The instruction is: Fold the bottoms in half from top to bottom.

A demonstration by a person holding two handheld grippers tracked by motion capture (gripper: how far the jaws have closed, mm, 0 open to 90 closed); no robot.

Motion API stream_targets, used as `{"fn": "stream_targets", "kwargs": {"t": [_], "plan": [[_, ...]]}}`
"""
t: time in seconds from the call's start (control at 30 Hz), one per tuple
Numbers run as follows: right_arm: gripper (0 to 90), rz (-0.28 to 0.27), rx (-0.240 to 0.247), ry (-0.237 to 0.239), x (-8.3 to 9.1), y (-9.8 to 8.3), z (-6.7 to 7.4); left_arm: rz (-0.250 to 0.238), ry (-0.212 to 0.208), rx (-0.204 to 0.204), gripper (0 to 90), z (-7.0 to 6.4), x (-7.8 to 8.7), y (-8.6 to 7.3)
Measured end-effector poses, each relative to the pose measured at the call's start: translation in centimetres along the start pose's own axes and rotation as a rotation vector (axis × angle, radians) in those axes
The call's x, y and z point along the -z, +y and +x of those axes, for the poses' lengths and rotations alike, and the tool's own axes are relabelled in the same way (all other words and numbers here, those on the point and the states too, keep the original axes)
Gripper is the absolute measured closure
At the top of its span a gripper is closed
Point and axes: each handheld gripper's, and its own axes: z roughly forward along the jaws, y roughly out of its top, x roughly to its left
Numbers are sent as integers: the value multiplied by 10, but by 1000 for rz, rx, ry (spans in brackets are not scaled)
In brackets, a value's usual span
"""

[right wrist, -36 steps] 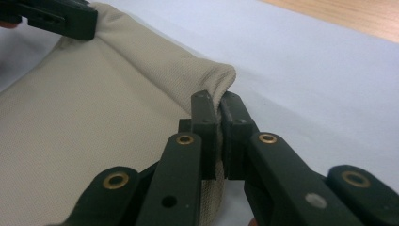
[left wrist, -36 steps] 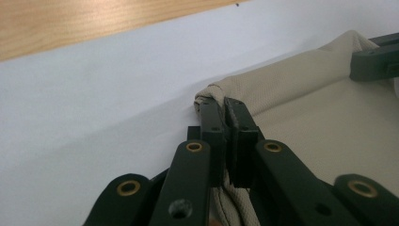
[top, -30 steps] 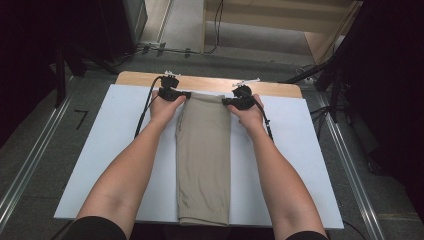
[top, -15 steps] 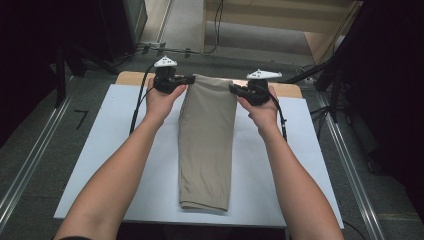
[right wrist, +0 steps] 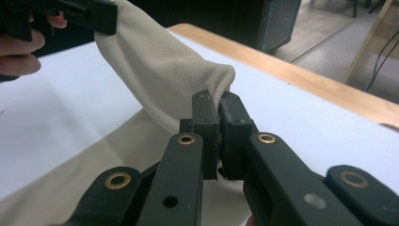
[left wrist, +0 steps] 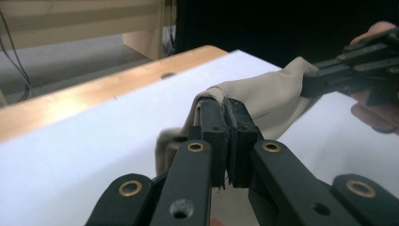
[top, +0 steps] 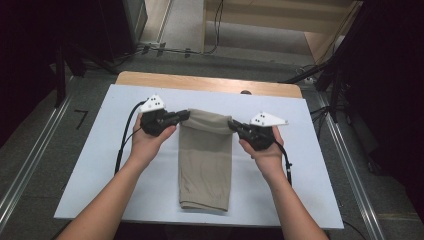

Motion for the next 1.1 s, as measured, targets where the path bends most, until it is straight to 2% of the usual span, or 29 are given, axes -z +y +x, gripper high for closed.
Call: {"fn": "stream_targets", "kwargs": {"t": [0.1, 0.2, 0.4, 0.47, 0.57, 0.6, 0.63, 0.73, 0.8, 0.83, 0.87, 0.9, 0.97, 1.03, 1.1], "plan": [[848, 2, 12, 20, 14, -17, 15, 3, -24, 1, 890, -16, 11, -19], [848, 5, 1, 40, 27, -36, 31, 6, -69, 33, 890, -31, 23, -41], [845, 21, -18, 93, 50, -73, 64, 50, -100, 37, 889, -61, 47, -84], [844, 36, 2, 97, 56, -84, 74, 68, -119, 61, 889, -68, 54, -94], [844, 72, 17, 115, 62, -93, 87, 95, -133, 60, 888, -81, 62, -103], [843, 77, 33, 113, 66, -94, 91, 102, -140, 61, 888, -84, 64, -105], [843, 77, 34, 116, 69, -96, 94, 114, -142, 46, 888, -90, 68, -107], [837, 83, 22, 143, 82, -103, 105, 145, -167, 6, 886, -104, 78, -110], [815, 98, 28, 166, 90, -109, 112, 161, -196, 0, 882, -109, 83, -111], [773, 104, 32, 174, 94, -111, 115, 165, -228, 3, 867, -112, 87, -113], [711, 111, 25, 212, 100, -113, 117, 160, -240, -3, 822, -114, 91, -113], [646, 110, 13, 245, 105, -114, 119, 152, -251, -2, 735, -115, 94, -113], [537, 93, 6, 280, 116, -112, 121, 112, -283, 19, 543, -115, 99, -107], [532, 62, -7, 282, 122, -107, 119, 70, -279, 37, 510, -110, 98, -98], [532, 35, -28, 251, 117, -95, 114, 77, -245, 26, 506, -103, 88, -88]]}}
